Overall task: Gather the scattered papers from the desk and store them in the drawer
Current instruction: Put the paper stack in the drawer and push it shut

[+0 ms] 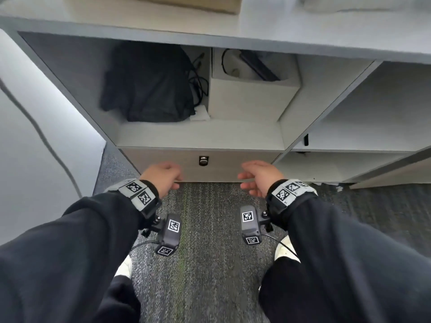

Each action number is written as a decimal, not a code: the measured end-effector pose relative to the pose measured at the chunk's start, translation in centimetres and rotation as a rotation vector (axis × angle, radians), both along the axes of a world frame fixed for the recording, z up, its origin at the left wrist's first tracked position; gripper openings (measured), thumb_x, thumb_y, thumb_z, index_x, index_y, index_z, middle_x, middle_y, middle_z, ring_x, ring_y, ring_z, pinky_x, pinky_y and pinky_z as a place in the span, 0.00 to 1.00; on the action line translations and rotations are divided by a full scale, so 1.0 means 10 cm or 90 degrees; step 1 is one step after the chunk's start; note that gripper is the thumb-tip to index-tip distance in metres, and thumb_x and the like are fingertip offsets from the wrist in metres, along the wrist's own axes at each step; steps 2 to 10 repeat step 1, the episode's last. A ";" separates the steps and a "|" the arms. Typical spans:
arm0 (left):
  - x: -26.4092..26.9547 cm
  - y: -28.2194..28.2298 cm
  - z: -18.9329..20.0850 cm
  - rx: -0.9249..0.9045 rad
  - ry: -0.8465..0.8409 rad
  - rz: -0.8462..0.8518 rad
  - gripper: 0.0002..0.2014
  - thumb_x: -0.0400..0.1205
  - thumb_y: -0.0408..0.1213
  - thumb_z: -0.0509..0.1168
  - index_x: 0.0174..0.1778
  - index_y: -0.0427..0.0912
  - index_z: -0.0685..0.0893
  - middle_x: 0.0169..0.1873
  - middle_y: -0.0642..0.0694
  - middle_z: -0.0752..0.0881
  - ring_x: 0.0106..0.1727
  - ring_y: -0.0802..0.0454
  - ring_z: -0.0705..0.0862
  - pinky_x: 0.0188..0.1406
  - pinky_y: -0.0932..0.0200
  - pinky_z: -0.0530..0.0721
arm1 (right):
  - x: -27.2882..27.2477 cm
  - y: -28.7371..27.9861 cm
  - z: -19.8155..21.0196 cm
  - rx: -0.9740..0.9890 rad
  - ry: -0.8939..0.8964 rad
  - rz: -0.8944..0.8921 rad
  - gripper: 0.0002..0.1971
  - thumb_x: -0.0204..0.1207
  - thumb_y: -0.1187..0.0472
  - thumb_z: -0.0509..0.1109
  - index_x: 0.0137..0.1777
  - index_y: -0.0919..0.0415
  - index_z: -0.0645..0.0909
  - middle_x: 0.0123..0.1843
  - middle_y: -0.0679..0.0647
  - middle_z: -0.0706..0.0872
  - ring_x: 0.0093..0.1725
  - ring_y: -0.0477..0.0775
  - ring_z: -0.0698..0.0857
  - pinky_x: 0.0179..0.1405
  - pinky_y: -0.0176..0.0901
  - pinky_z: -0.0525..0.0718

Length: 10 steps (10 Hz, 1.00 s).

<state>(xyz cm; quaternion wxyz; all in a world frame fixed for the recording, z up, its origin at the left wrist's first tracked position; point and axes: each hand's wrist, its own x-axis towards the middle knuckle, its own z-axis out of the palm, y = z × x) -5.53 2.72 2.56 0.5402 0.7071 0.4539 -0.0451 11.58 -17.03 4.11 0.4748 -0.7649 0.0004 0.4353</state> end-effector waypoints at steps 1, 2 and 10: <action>-0.13 -0.31 0.36 0.003 -0.027 -0.054 0.09 0.88 0.43 0.61 0.57 0.47 0.84 0.50 0.50 0.89 0.42 0.54 0.88 0.31 0.63 0.80 | -0.16 -0.25 0.35 0.036 -0.008 -0.018 0.11 0.84 0.55 0.68 0.63 0.57 0.80 0.49 0.56 0.91 0.28 0.50 0.85 0.24 0.40 0.79; -0.13 -0.31 0.36 0.003 -0.027 -0.054 0.09 0.88 0.43 0.61 0.57 0.47 0.84 0.50 0.50 0.89 0.42 0.54 0.88 0.31 0.63 0.80 | -0.16 -0.25 0.35 0.036 -0.008 -0.018 0.11 0.84 0.55 0.68 0.63 0.57 0.80 0.49 0.56 0.91 0.28 0.50 0.85 0.24 0.40 0.79; -0.13 -0.31 0.36 0.003 -0.027 -0.054 0.09 0.88 0.43 0.61 0.57 0.47 0.84 0.50 0.50 0.89 0.42 0.54 0.88 0.31 0.63 0.80 | -0.16 -0.25 0.35 0.036 -0.008 -0.018 0.11 0.84 0.55 0.68 0.63 0.57 0.80 0.49 0.56 0.91 0.28 0.50 0.85 0.24 0.40 0.79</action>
